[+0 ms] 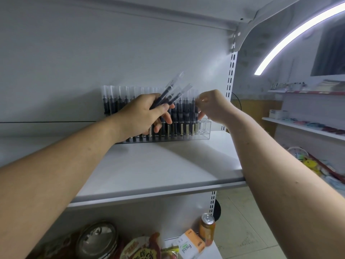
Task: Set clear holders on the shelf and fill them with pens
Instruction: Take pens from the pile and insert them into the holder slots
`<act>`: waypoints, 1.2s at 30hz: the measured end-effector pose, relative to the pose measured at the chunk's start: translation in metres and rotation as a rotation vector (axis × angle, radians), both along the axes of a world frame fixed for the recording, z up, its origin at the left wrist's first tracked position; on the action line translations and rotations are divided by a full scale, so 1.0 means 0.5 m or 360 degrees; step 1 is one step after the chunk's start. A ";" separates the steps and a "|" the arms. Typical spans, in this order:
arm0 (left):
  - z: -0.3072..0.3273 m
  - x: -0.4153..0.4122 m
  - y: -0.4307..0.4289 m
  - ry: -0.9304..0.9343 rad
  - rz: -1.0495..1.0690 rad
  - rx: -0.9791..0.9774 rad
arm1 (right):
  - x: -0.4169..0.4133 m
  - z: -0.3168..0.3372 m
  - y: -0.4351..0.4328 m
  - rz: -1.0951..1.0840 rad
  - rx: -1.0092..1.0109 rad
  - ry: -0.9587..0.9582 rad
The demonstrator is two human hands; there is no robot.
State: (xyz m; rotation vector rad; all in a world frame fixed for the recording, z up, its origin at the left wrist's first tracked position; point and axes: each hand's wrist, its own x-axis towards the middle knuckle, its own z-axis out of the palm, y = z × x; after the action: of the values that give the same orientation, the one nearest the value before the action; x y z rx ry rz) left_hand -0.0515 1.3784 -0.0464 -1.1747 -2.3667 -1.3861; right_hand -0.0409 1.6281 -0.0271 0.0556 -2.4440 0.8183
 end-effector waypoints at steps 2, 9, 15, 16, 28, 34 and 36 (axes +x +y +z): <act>0.000 -0.001 0.000 0.0001 0.0002 0.0000 | 0.007 0.002 -0.001 -0.0024 0.0008 0.0051; -0.001 0.001 0.000 -0.0021 -0.0011 0.0013 | 0.012 0.001 0.002 -0.0010 -0.0131 0.0092; -0.001 0.000 0.001 -0.0035 -0.0009 0.0036 | 0.008 0.009 0.006 -0.0127 -0.0149 0.0243; -0.001 0.000 0.002 -0.0039 -0.0010 0.0040 | 0.006 0.011 0.007 -0.0176 -0.0123 0.0336; 0.003 0.004 0.004 -0.0165 -0.0107 0.0148 | 0.028 0.021 -0.026 0.1041 -0.0903 -0.0090; 0.004 0.006 0.003 -0.0143 -0.0131 0.0191 | 0.028 0.023 -0.018 0.1201 -0.0996 -0.0147; 0.004 0.008 0.003 -0.0128 -0.0138 0.0185 | 0.026 0.023 -0.015 0.1198 -0.0989 -0.0125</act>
State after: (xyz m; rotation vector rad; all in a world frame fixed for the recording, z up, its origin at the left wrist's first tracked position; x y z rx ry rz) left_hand -0.0474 1.3800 -0.0445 -1.2253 -2.2766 -1.6040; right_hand -0.0278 1.6205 -0.0156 0.7451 -2.1068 1.8902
